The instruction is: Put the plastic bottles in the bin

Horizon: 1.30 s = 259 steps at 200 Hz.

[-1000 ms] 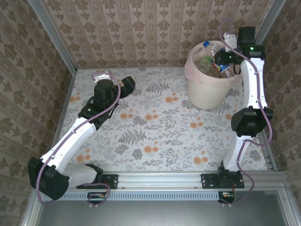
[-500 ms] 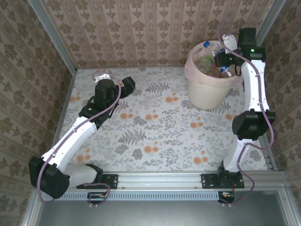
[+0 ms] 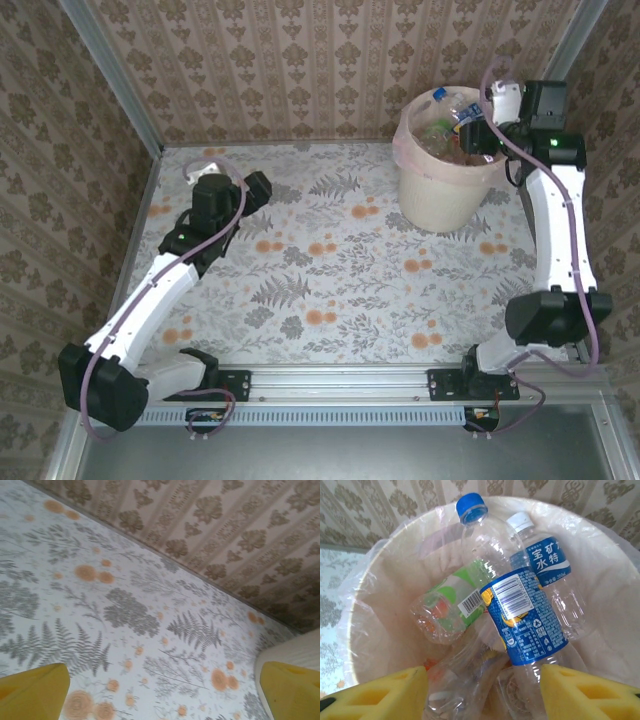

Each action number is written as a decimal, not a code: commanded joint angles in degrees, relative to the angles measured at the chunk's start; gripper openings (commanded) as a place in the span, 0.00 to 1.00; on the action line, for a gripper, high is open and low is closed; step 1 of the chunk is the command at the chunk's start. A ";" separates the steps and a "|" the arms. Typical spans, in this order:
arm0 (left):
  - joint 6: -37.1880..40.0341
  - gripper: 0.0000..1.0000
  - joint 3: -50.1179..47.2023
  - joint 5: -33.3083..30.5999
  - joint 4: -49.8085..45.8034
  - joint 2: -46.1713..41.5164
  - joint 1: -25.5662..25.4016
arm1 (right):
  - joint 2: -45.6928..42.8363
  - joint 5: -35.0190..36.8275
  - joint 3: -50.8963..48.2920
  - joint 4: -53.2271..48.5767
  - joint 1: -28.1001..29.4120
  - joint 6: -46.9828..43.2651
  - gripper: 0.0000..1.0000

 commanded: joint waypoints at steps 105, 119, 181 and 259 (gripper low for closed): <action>15.02 1.00 -9.71 -17.42 -6.00 -8.51 13.40 | -37.23 18.75 -54.33 49.21 0.26 23.20 1.00; 16.20 1.00 -11.23 -18.87 -5.80 -9.05 15.72 | -39.25 22.99 -59.72 51.30 0.26 24.13 1.00; 22.15 1.00 -23.58 -18.99 9.12 -6.15 22.56 | -39.77 31.56 -78.98 59.55 0.24 32.82 1.00; 33.13 1.00 -30.27 -6.09 32.69 7.94 24.10 | -14.96 21.11 -82.78 80.66 0.26 22.65 1.00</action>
